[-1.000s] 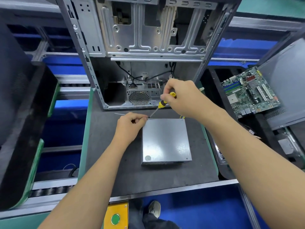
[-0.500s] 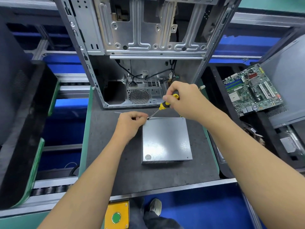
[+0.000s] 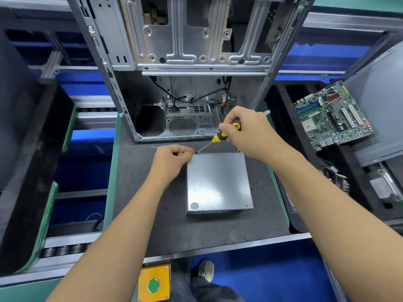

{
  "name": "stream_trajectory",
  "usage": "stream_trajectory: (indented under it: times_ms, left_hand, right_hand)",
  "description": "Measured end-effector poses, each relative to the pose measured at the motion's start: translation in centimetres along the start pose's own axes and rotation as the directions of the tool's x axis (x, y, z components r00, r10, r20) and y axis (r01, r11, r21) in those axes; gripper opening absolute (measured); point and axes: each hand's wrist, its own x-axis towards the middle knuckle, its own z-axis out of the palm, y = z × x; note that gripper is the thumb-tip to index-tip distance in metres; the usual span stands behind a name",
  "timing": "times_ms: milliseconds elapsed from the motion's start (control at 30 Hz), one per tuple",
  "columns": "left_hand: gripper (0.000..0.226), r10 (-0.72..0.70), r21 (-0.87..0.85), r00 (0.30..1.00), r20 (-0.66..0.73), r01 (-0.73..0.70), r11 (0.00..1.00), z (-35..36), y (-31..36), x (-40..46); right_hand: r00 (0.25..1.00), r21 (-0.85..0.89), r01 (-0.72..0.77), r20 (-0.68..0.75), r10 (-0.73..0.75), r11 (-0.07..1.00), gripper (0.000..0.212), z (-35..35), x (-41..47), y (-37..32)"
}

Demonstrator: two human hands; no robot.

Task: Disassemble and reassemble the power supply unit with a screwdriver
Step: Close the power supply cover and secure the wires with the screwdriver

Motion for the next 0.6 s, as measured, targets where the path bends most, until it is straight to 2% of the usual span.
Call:
stream_trajectory:
  times_ms: [167,433,600]
  left_hand:
    - [0.02,0.011,0.008,1.0,0.016,-0.011,1.0,0.13,-0.16,-0.23]
    - [0.007,0.045,-0.003,0.999,0.005,-0.045,0.999,0.05,-0.34,-0.57]
    - [0.013,0.131,0.055,0.991,-0.023,-0.13,0.99,0.14,-0.2,-0.79]
  right_hand:
    - [1.0,0.031,-0.017,-0.008,0.017,0.999,0.013,-0.11,-0.1,0.05]
    - [0.998,0.056,-0.018,-0.057,0.021,0.998,0.014,0.01,-0.14,0.47]
    - [0.997,0.081,-0.005,-0.076,0.011,0.997,0.016,0.11,-0.16,0.69]
